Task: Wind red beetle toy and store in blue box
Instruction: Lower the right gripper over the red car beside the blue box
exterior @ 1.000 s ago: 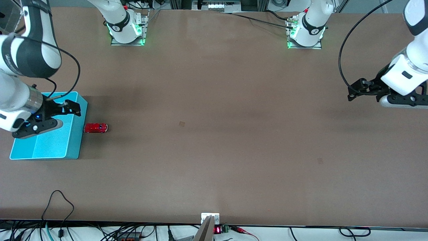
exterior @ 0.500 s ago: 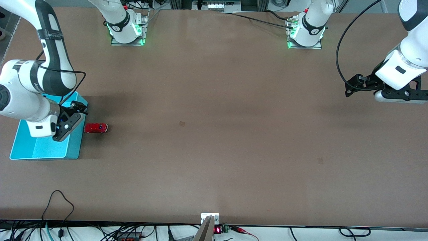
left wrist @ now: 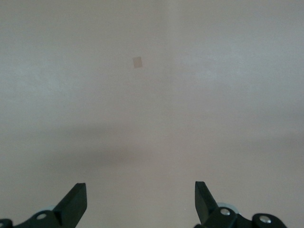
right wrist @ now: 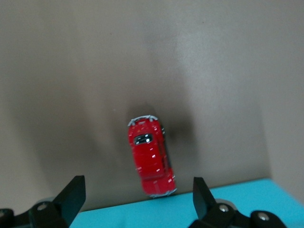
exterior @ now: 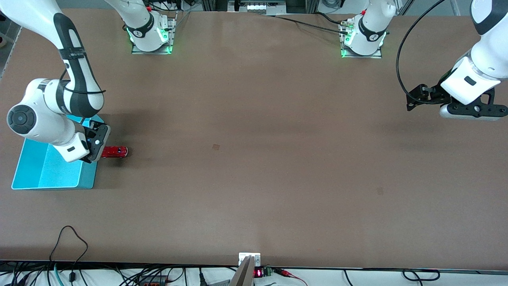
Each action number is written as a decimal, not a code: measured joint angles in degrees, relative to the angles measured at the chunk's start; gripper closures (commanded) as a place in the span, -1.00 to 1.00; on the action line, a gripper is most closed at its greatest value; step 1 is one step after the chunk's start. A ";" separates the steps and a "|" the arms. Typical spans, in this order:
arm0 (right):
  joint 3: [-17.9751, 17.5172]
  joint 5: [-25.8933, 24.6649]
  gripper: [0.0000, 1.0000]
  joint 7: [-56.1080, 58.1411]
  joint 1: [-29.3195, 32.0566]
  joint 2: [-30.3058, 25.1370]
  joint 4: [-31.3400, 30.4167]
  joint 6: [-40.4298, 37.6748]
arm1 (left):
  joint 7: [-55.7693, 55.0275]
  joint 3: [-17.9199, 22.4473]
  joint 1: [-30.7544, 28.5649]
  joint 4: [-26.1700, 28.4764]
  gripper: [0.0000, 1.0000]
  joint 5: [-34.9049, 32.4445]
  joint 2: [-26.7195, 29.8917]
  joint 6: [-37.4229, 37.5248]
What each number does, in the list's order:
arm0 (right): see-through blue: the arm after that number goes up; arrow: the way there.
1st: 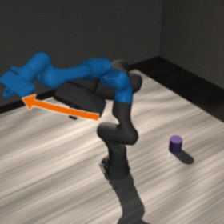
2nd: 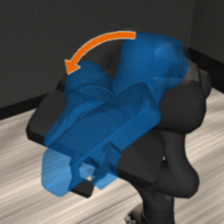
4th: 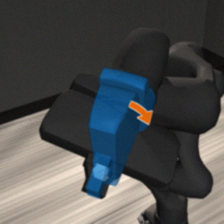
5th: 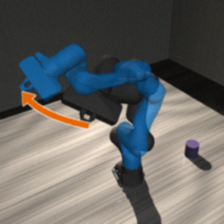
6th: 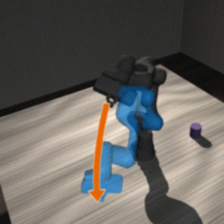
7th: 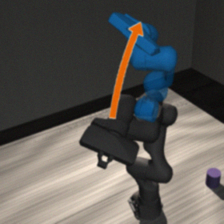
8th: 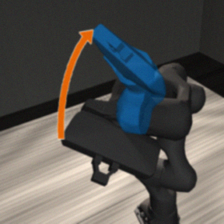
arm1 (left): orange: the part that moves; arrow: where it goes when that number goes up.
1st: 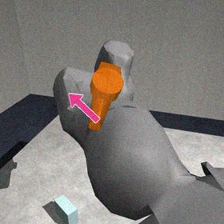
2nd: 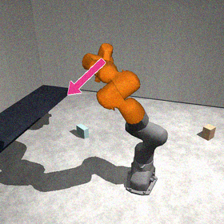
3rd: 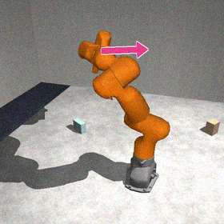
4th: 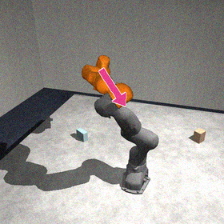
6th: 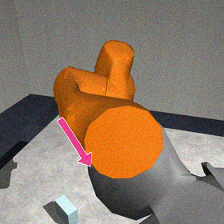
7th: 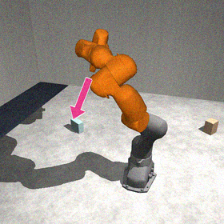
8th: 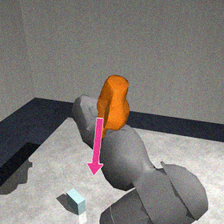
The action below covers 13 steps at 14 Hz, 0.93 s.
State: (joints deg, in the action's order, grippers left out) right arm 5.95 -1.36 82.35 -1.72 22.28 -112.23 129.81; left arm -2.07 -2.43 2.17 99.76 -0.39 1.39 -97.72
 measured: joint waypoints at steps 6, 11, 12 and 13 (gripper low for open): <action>-0.56 0.00 -1.00 4.92 0.41 4.16 -1.71 6.97 | 0.00 -0.32 0.09 -1.56 -1.00 0.00 0.41 1.26; -0.61 0.00 -1.00 7.20 0.82 5.50 -3.49 10.74 | -0.07 -1.05 0.01 -2.69 -1.00 0.00 0.42 1.36; -0.63 0.00 -1.00 7.53 0.83 5.75 -3.58 11.32 | -0.07 -1.04 -0.13 -2.69 -1.00 0.00 0.42 1.40; -0.65 0.00 -1.00 7.65 0.83 6.01 -3.65 11.70 | -0.07 -1.03 -0.20 -2.69 -1.00 0.00 0.42 1.53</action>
State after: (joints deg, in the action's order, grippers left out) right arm 5.31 -1.36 89.99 -0.89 28.30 -115.88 141.52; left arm -2.14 -3.46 1.98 97.07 -0.39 1.81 -96.19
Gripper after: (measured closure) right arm 0.000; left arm 0.000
